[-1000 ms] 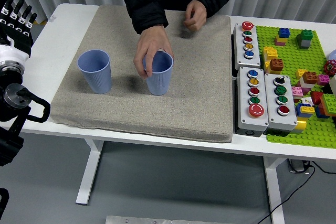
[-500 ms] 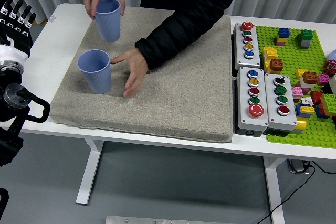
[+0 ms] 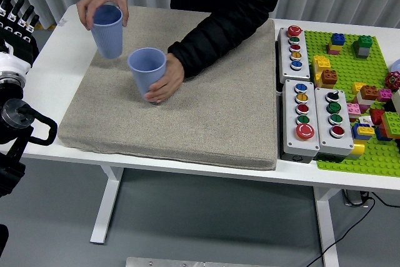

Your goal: Pick cup pour cup place

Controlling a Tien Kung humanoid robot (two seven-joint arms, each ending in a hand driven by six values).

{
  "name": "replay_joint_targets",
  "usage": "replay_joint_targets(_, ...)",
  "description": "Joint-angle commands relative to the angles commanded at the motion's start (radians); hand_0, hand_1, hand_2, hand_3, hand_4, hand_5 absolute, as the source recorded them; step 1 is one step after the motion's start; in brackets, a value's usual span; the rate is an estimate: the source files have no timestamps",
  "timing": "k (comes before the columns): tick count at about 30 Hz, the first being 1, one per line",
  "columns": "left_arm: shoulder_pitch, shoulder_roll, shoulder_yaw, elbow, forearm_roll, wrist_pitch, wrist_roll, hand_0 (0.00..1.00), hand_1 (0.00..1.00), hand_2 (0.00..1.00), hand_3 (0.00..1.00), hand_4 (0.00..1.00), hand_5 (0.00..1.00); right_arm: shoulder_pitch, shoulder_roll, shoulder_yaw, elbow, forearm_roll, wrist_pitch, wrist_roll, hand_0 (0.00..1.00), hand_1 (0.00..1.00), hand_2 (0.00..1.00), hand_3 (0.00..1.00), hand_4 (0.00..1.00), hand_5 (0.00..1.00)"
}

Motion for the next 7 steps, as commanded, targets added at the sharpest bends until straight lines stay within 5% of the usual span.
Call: replay_joint_targets(7, 0.002, 0.0, -0.003, -0.003, 0.005, 0.003, 0.0, 0.768, 0.744, 0.799, 0.823, 0.774, 0.998, -0.001, 0.0, 0.014, 0.0, -0.011, 0.002, 0.0, 0.673, 0.637, 0.569, 0.575, 0.002, 0.088)
